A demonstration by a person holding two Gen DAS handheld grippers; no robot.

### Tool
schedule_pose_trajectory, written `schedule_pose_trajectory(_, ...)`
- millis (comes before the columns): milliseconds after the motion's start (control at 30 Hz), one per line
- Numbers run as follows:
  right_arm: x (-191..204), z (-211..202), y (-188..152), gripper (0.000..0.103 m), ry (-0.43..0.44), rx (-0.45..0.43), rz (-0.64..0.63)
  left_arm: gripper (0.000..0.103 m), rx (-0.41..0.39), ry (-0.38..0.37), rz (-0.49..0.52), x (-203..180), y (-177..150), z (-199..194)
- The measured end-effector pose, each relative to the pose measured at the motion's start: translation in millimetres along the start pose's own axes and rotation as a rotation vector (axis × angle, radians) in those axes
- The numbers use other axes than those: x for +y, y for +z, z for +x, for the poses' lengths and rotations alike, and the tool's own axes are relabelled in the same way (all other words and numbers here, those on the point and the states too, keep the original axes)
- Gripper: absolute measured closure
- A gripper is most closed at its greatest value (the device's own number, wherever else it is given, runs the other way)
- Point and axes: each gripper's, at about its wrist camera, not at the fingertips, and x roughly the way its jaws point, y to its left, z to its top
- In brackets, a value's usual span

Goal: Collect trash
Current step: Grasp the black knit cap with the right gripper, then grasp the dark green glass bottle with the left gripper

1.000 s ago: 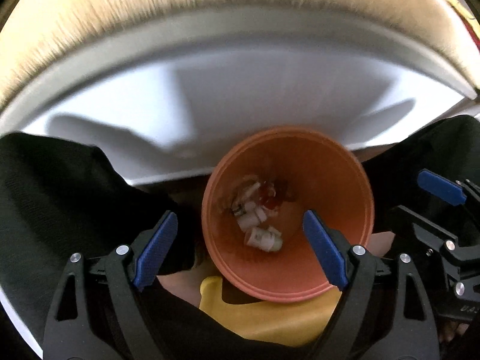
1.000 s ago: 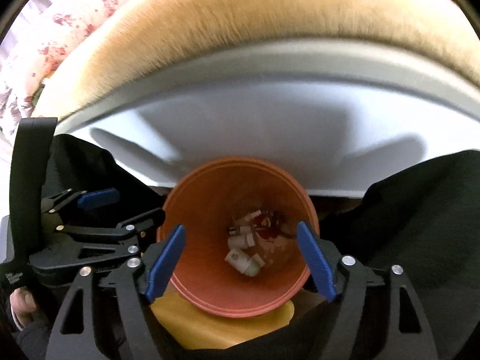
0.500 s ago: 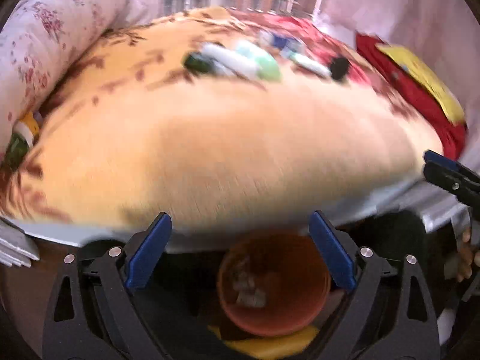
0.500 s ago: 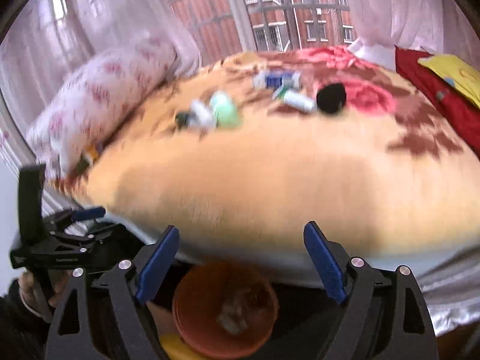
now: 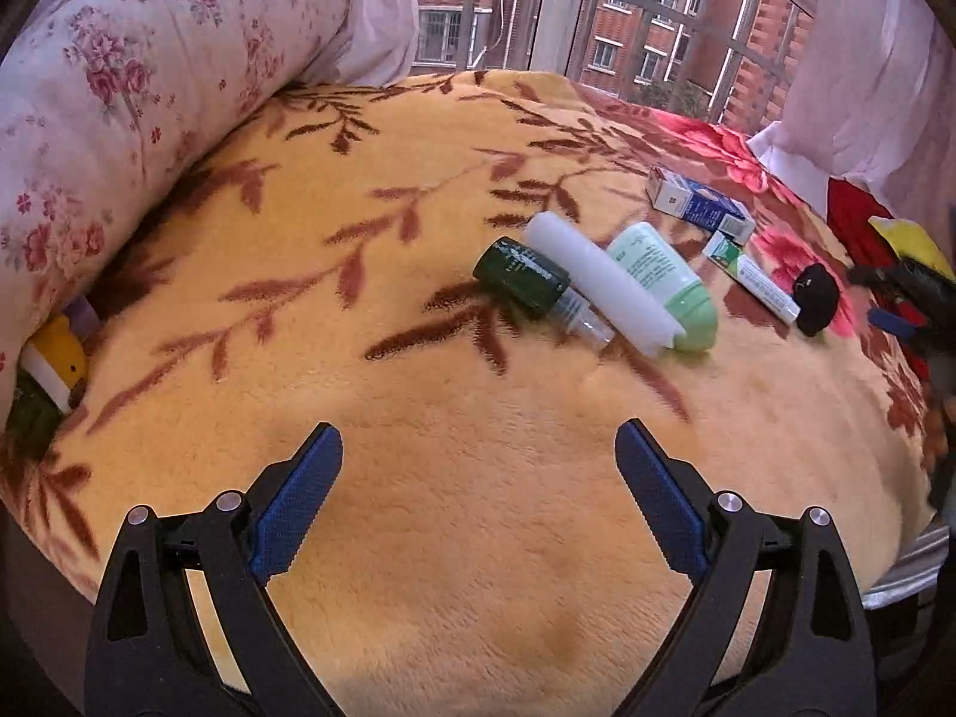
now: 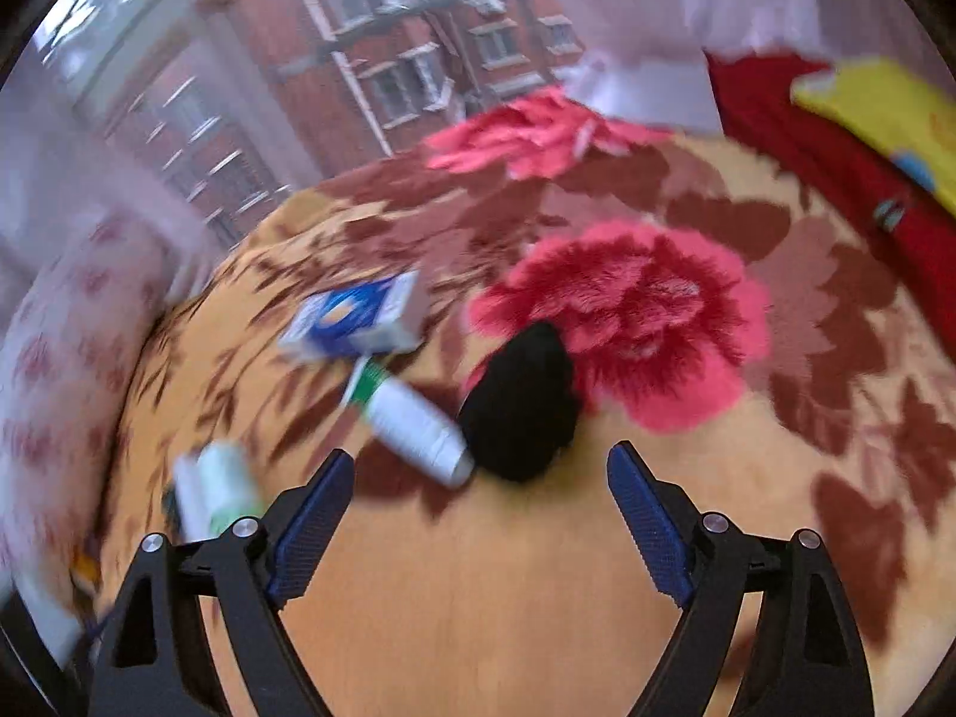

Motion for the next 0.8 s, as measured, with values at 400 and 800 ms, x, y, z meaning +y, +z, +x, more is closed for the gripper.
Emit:
schedule_pose_trajectory(400,-3.7,73.6,4.0,0.054,-0.094,0.102,0.018,0.013,0.059,0.013,0.063,8.5,5.5,30.8)
schedule_pose_trajectory(800,3.6,23.5,-30.2,0.054,0.025,-0.031,-0.043,0.013,0.131,-0.075,-0.038,1.0,59.0,67.8)
